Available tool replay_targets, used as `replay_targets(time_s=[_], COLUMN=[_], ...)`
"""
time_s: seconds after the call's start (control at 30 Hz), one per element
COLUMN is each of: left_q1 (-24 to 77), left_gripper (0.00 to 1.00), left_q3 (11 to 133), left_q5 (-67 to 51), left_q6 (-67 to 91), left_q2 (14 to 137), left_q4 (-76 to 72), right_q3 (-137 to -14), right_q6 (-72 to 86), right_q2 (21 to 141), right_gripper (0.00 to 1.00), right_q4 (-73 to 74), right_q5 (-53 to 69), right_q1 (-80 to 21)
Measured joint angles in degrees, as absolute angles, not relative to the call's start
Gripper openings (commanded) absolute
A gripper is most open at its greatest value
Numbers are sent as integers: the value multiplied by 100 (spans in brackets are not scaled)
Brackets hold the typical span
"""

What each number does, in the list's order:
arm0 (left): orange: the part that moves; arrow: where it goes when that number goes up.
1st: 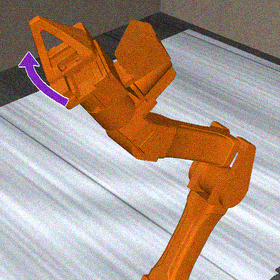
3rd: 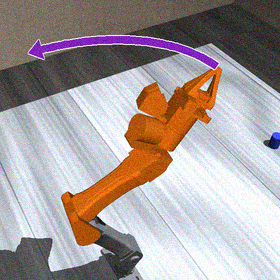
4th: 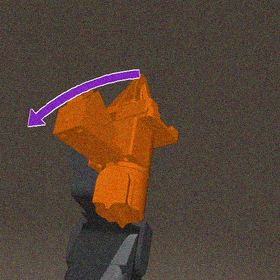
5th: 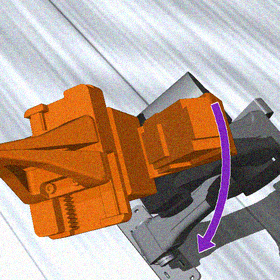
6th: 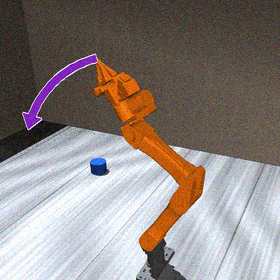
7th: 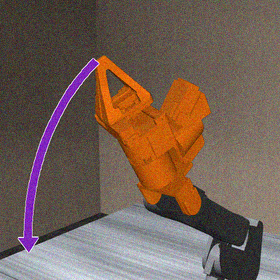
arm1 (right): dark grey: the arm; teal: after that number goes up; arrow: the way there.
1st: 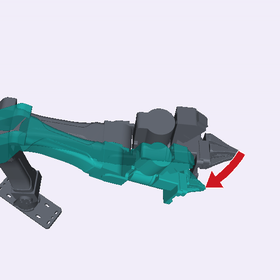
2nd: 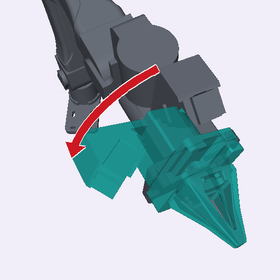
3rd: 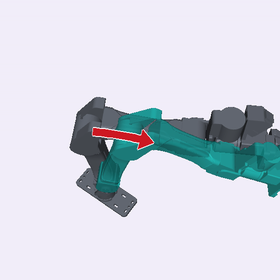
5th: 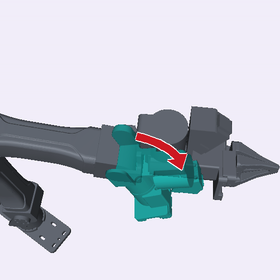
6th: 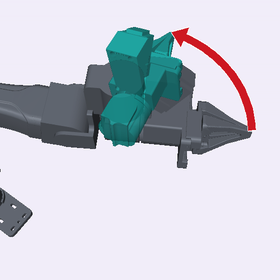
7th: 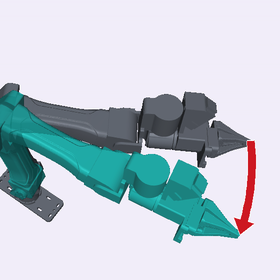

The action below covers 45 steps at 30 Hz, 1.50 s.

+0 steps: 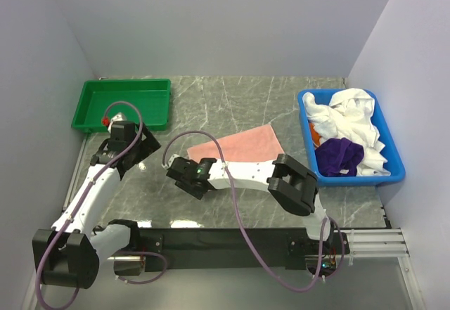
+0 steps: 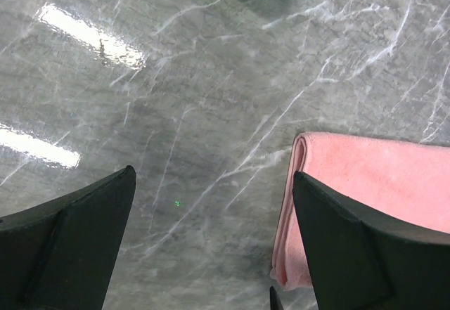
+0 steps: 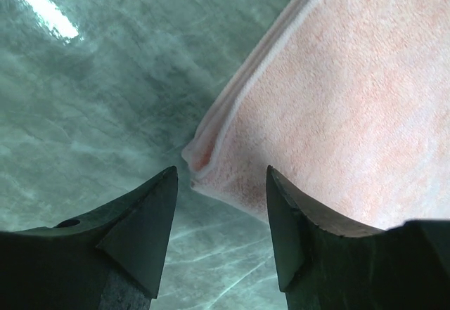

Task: Fold and stack the towels
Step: Neatly place the folded towel into the bin

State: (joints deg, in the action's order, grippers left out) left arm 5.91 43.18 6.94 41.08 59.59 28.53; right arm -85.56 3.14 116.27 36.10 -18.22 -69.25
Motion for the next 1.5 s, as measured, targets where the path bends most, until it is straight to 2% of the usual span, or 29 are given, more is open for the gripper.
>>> replay_targets(time_s=[0.4, 0.6, 0.8, 0.9, 0.93, 1.0, 1.07, 1.27, 1.5], left_q1=[493, 475, 467, 460, 456, 451, 449, 443, 495], left_gripper=[99, 99, 99, 99, 99, 99, 99, 99, 100], left_q3=[4296, 4296, 4246, 4237, 4237, 4235, 4228, 4075, 3754], left_q5=[611, 585, 530, 475, 447, 412, 364, -32, -1142], left_q6=[4047, 4003, 4001, 3999, 3999, 4001, 4005, 4080, 4580], left_q2=[5951, 5951, 5951, 5964, 5979, 6010, 6040, 6261, 6963], left_q4=[2810, 2808, 2764, 2755, 2742, 2724, 2718, 2556, 1916], right_q3=[-8705, -8729, -8624, -8571, -8560, -8536, -8477, -8053, -7400], right_q6=[301, 307, 333, 329, 325, 303, 301, 342, 499], right_q2=[11926, 11974, 11955, 11935, 11935, 11928, 11887, 11572, 11137], right_gripper=[60, 54, 42, 29, 19, 7, 0, 0, 0], right_q4=[3614, 3610, 3406, 3310, 3288, 3247, 3157, 2687, 2008], right_q5=[-1710, -1597, -1433, -1389, -1382, -1374, -1313, -683, 233], right_q1=[-6921, -6873, -6740, -6654, -6628, -6567, -6506, -6206, -5734])
